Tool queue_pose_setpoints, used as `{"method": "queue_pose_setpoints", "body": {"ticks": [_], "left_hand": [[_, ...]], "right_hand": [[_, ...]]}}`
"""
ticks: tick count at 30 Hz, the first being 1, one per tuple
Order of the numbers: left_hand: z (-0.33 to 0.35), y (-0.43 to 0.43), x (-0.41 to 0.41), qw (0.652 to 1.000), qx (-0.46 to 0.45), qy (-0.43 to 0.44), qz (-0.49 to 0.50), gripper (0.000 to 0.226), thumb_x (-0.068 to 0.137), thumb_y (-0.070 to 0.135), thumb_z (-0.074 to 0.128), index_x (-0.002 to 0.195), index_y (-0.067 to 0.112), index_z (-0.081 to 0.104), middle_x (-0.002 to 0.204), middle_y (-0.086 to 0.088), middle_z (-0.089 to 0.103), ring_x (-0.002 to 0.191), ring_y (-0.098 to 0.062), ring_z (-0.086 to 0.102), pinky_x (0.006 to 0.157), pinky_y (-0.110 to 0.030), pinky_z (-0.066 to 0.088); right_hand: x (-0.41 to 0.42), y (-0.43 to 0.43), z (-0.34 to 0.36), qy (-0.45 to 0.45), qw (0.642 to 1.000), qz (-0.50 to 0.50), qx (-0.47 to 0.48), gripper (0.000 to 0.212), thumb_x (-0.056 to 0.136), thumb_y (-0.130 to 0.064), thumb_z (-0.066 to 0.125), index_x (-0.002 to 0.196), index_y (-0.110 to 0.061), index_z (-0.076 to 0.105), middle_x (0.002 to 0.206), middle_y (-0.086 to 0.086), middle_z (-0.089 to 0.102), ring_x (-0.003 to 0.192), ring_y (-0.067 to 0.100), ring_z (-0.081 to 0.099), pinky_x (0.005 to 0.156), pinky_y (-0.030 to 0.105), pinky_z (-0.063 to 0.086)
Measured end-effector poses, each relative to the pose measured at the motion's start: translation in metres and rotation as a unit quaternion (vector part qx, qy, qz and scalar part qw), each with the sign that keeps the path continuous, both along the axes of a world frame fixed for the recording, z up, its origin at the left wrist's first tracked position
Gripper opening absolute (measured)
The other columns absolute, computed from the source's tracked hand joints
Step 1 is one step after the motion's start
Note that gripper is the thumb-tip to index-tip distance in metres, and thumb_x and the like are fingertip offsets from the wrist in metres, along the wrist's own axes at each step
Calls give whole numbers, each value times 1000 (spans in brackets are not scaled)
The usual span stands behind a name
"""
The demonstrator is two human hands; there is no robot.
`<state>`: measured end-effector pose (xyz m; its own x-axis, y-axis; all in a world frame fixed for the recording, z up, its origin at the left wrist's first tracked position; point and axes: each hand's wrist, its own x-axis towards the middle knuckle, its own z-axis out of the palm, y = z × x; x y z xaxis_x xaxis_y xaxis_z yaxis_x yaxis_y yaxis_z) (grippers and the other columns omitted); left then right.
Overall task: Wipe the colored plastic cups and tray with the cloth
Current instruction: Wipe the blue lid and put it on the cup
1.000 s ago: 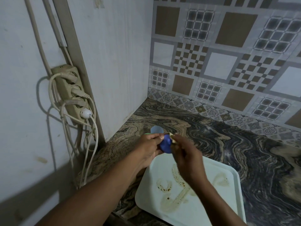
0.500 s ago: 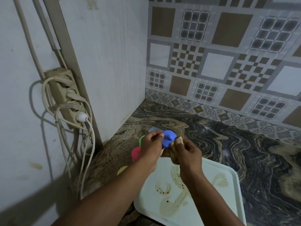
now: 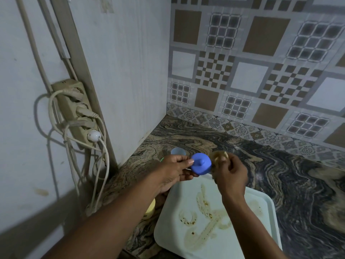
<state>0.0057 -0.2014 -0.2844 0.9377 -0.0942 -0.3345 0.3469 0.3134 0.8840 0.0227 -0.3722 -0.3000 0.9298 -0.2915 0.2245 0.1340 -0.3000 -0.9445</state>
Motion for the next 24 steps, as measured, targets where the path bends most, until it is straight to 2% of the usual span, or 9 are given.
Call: {"method": "queue_pose_setpoints", "body": {"ticks": [2, 4, 7, 9, 11, 14, 17, 20, 24], "left_hand": [[-1, 0, 2, 1000, -20, -6, 22, 10, 98, 8, 59, 107, 4, 63, 88, -13, 73, 68, -20, 73, 62, -25, 58], [-1, 1, 3, 999, -20, -17, 42, 11, 99, 9, 58, 108, 4, 64, 91, -15, 74, 73, -22, 74, 64, -27, 59], [-2, 6, 4, 994, -44, -15, 98, 8, 99, 6, 59, 105, 3, 64, 99, -19, 71, 76, -27, 75, 63, -28, 61], [-2, 9, 6, 991, -65, -13, 119, 6, 99, 5, 58, 101, 4, 63, 98, -19, 71, 75, -28, 75, 61, -27, 60], [-3, 5, 6, 992, -62, -13, 105, 6, 99, 5, 57, 101, 3, 63, 95, -19, 72, 76, -29, 75, 63, -28, 61], [-9, -9, 5, 998, -14, -7, 62, 13, 100, 9, 58, 109, 1, 63, 97, -21, 73, 80, -31, 75, 74, -37, 63], [-19, -14, 4, 989, 134, -36, 49, 18, 98, 18, 64, 111, 5, 65, 102, -18, 74, 88, -28, 74, 83, -42, 61], [-22, -2, 1, 936, 327, -133, 13, 32, 91, 30, 73, 121, 26, 63, 113, 7, 65, 101, -9, 64, 90, -33, 54], [-19, 5, -3, 883, 383, -262, -72, 38, 92, 24, 72, 129, 32, 66, 125, 12, 62, 115, -1, 57, 96, -21, 47]], "right_hand": [[-16, 4, -3, -96, 989, 65, -91, 23, 98, -11, 62, 117, -19, 73, 105, -5, 74, 87, 9, 68, 74, 31, 55], [-25, 2, -12, -169, 956, 118, -209, 33, 93, 1, 64, 122, -12, 72, 123, -3, 68, 107, 7, 64, 88, 22, 52], [-26, -11, -24, -182, 920, 159, -308, 39, 86, 11, 63, 114, -14, 75, 115, -3, 71, 101, 13, 69, 86, 18, 52], [-25, -17, -23, -113, 960, 107, -235, 33, 90, 6, 61, 105, -19, 76, 88, -13, 71, 79, 1, 67, 72, 10, 46], [-22, -11, -14, 4, 998, 32, -53, 23, 98, -9, 59, 108, -21, 76, 65, -10, 65, 57, 2, 56, 57, 20, 43], [-19, 9, 5, 128, 963, 95, 218, 22, 104, -14, 52, 113, -8, 71, 65, 18, 58, 48, 15, 46, 44, 25, 33], [-19, 17, 12, 147, 966, 98, 190, 16, 103, -15, 55, 103, -7, 68, 71, 26, 62, 47, 22, 53, 41, 25, 39], [-8, 8, 12, 178, 964, 91, 178, 21, 103, -17, 57, 96, 0, 68, 63, 27, 61, 47, 29, 55, 47, 34, 45], [4, 6, 16, 234, 951, 116, 164, 33, 104, -19, 55, 90, 9, 64, 58, 25, 54, 39, 29, 46, 41, 34, 44]]}}
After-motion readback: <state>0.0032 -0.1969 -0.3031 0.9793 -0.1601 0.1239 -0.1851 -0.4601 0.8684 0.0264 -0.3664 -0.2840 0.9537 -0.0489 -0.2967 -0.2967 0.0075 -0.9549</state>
